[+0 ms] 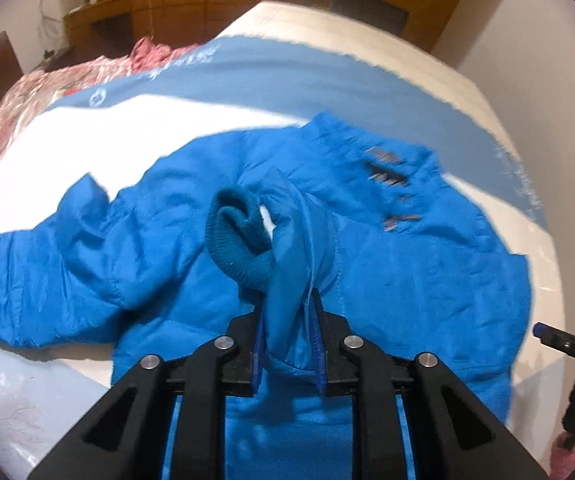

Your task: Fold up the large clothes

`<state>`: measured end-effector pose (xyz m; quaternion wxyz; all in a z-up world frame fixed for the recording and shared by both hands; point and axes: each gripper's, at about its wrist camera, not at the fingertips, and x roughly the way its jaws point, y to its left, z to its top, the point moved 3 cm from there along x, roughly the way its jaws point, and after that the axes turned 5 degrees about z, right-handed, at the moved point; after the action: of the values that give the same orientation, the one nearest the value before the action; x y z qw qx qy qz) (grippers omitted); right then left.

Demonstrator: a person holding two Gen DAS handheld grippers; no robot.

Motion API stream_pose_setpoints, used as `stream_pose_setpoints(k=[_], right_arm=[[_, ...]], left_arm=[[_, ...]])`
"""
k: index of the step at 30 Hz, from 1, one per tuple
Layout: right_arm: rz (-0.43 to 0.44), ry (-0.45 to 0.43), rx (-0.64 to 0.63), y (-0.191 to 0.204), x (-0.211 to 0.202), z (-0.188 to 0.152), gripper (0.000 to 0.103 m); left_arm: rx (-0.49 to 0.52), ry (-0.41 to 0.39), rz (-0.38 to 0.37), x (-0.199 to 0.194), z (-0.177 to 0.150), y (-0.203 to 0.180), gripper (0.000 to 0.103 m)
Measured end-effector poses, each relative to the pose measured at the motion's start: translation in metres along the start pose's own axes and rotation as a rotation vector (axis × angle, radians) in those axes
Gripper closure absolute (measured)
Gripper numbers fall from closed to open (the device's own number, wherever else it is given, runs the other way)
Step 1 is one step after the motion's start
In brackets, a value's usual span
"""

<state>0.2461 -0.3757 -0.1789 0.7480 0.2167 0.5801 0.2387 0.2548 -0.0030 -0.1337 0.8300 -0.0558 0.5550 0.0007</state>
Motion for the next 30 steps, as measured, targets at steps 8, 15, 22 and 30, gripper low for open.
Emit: stream_pose_setpoints(k=[8,15,22,30], right_arm=[[-0.123,0.082,0.081,-0.025,0.044,-0.003,0.062],[-0.183,0.053,0.005,0.007,0.026,-0.002,0.057],[-0.203,0.077,-0.017,0.034,0.042,-0.002,0.057],[-0.247,0.096,0.062,0.006,0.077,-0.011,0.058]], left_arm=[[-0.019,0.091,0.026,0.059,-0.023,0.012,0.067],[-0.018,-0.022,0.105,0.006,-0.015,0.019,0.057],[0.075,-0.065,0.023,-0.002,-0.007,-0.034,0.057],[0.111,0.058,0.037,0.061,-0.027,-0.043,0.057]])
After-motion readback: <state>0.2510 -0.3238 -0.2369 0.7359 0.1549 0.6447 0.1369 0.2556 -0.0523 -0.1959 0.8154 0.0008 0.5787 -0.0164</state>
